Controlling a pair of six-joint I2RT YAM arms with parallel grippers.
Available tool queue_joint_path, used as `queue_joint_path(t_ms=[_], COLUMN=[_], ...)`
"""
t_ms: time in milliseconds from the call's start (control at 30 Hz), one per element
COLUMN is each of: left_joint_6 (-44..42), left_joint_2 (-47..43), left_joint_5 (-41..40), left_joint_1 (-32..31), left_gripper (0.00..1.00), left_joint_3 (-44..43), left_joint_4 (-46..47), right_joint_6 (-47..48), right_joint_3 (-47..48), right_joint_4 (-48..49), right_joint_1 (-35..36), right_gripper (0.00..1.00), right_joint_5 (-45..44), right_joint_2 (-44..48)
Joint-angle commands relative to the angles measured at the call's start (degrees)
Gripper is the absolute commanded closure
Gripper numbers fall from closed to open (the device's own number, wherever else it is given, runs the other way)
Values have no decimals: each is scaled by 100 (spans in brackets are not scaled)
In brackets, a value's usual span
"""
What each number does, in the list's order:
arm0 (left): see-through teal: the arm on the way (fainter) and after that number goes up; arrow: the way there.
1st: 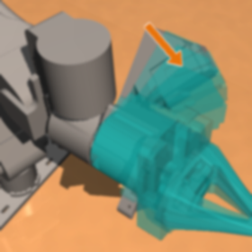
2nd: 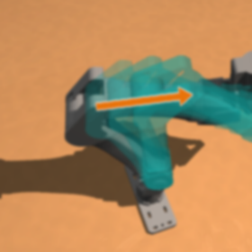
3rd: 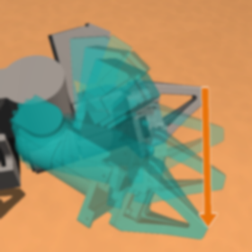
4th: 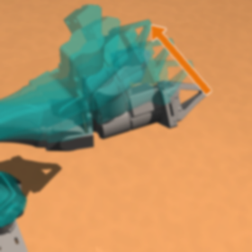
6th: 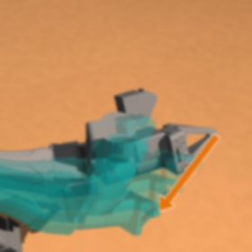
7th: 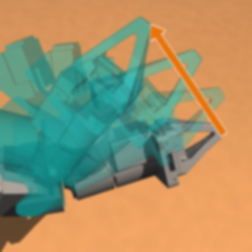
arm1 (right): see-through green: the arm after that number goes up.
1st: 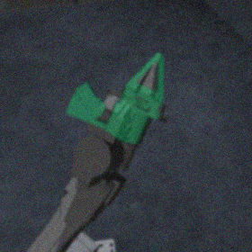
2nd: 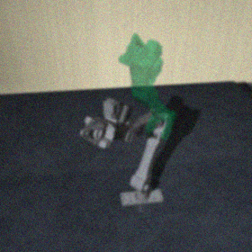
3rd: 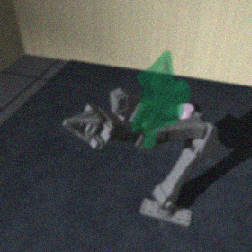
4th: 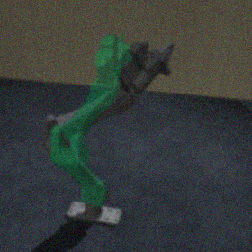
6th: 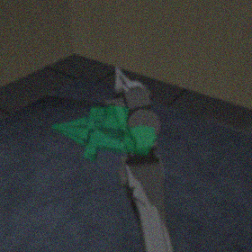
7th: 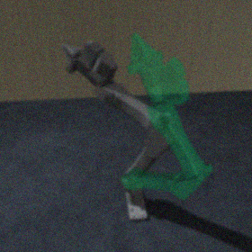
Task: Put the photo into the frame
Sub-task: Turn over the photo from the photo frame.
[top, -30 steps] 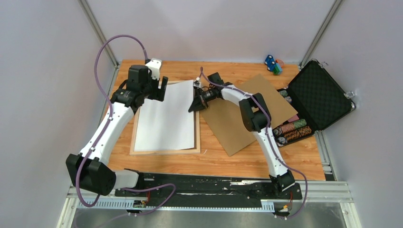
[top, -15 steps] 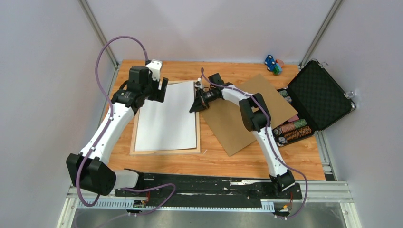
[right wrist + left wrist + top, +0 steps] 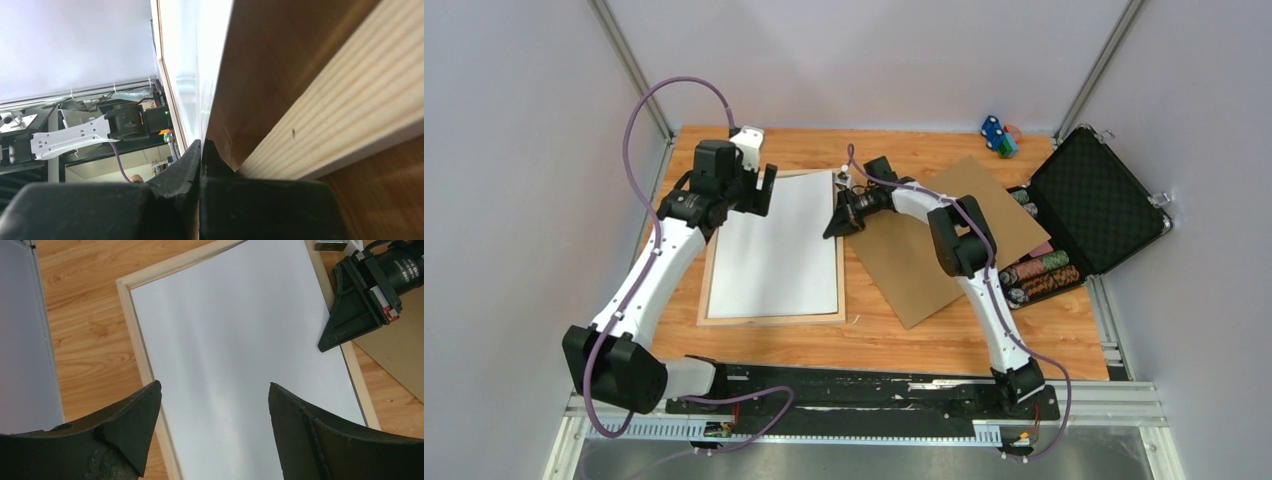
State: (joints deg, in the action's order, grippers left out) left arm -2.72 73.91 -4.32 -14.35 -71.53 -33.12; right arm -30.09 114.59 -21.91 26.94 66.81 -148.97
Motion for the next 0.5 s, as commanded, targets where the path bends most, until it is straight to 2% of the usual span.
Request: queue_joint_path(t_ms=[0, 200, 467], left_joint_6=[-48, -38, -51], left_joint_2=[-235, -275, -306], left_joint_5=[39, 52, 55], left_joint_1=[47, 46, 46], left_gripper=[13, 13, 13], left_joint_3=[14, 25, 31], left_joint_4=[219, 227, 219], right_joint_6=[-194, -309, -364], right_joint_3=[-287, -736, -567], right_joint_4=[291, 619, 635], right_joint_1=[4, 17, 13], right_gripper=[100, 100, 100], right_joint_5=[-273, -368, -399], right_joint_2=[345, 614, 497])
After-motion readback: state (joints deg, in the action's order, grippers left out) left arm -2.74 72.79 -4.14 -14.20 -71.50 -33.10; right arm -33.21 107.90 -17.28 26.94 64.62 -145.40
